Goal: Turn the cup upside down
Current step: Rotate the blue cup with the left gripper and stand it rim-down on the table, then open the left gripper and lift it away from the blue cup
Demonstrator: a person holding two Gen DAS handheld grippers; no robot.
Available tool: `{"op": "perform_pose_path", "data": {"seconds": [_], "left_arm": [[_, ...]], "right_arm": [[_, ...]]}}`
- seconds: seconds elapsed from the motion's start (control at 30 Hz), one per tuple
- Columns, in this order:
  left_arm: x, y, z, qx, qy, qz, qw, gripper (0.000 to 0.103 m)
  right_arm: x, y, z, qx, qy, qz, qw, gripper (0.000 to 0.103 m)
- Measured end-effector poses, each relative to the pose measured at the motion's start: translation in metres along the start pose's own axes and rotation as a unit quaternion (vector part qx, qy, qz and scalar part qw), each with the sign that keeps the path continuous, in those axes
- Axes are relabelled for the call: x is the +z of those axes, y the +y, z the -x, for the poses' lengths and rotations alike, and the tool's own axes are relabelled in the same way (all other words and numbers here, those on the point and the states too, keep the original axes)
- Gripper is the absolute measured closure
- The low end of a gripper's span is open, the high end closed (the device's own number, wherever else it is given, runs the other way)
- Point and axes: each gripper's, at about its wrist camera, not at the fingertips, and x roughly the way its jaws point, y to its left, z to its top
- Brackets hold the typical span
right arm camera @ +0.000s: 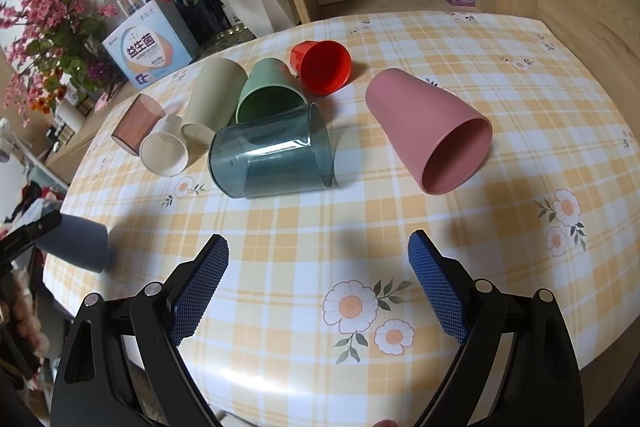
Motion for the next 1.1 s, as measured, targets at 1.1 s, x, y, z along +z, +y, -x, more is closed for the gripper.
{"op": "perform_pose_path", "data": {"seconds": [1.1], "left_arm": [[0.011,-0.033,0.038,0.041,-0.058,-0.048,0.9963,0.013]], "right_arm": [[0.015,0.010,0.052,0.009,-0.028,-0.003,1.000,0.015]]}}
